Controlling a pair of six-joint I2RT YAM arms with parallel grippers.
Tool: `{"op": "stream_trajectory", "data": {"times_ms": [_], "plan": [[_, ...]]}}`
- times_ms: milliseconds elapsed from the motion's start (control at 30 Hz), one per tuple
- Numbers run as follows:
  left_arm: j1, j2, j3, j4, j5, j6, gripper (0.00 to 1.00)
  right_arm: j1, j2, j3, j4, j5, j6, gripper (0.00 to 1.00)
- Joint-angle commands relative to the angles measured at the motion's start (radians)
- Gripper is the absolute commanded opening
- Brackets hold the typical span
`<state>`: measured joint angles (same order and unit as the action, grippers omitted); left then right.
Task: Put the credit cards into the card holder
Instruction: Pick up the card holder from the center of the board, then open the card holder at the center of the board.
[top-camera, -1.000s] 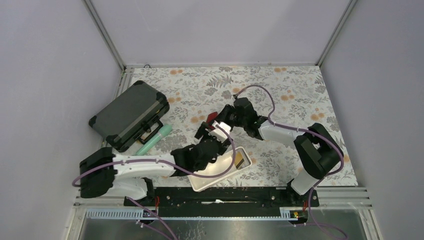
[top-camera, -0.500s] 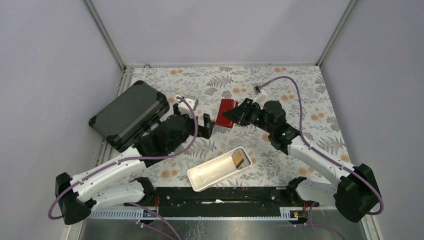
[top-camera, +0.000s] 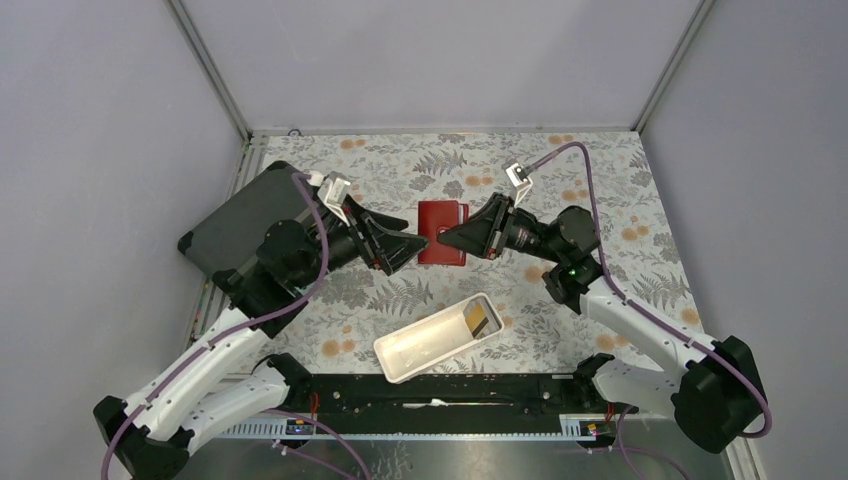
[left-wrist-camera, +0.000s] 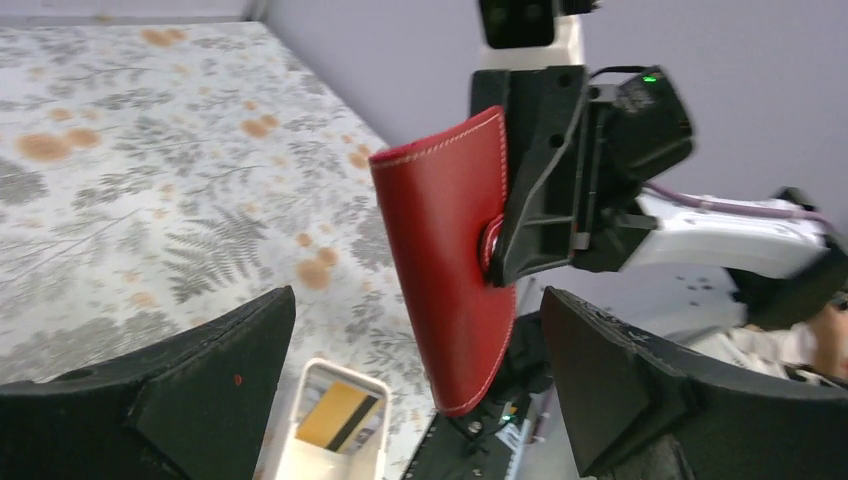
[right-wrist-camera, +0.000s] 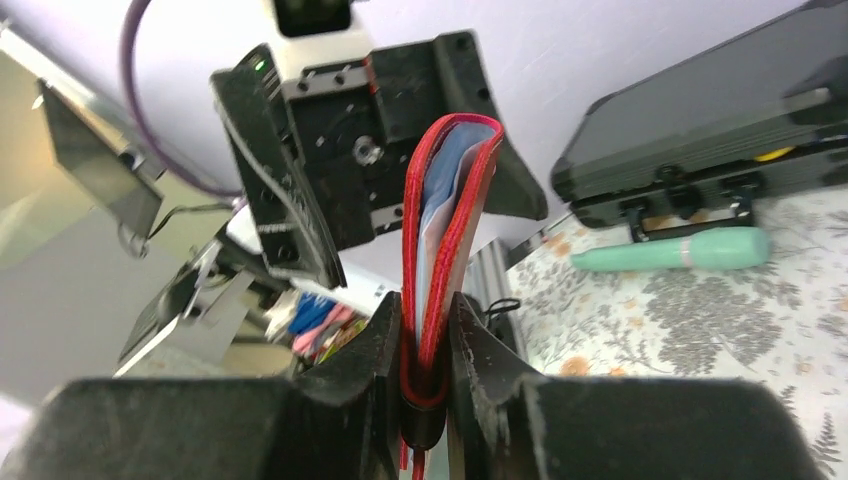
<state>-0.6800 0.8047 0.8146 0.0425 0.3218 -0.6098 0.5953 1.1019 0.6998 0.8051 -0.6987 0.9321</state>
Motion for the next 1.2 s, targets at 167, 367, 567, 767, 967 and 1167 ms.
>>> {"op": "stream_trajectory", "data": {"times_ms": [167, 367, 567, 767, 967, 1167], "plan": [[0.039, 0.012, -0.092, 0.480, 0.283, -0.294, 0.73, -0.002, 0.025, 0.062, 0.178, -0.282, 0.084, 0.02], [0.042, 0.044, -0.105, 0.532, 0.306, -0.335, 0.65, -0.001, 0.022, 0.070, 0.238, -0.308, 0.146, 0.03], [0.042, 0.039, -0.108, 0.492, 0.299, -0.321, 0.63, -0.002, 0.034, 0.085, 0.280, -0.337, 0.182, 0.04], [0.042, 0.078, -0.111, 0.552, 0.337, -0.371, 0.30, -0.003, 0.048, 0.093, 0.185, -0.337, 0.136, 0.09], [0.042, 0.052, -0.120, 0.473, 0.276, -0.314, 0.00, -0.002, 0.007, 0.140, -0.220, -0.217, -0.111, 0.55], [0.042, -0.013, -0.106, 0.269, 0.124, -0.186, 0.00, -0.002, -0.053, 0.144, -0.436, -0.063, -0.247, 0.86]]}}
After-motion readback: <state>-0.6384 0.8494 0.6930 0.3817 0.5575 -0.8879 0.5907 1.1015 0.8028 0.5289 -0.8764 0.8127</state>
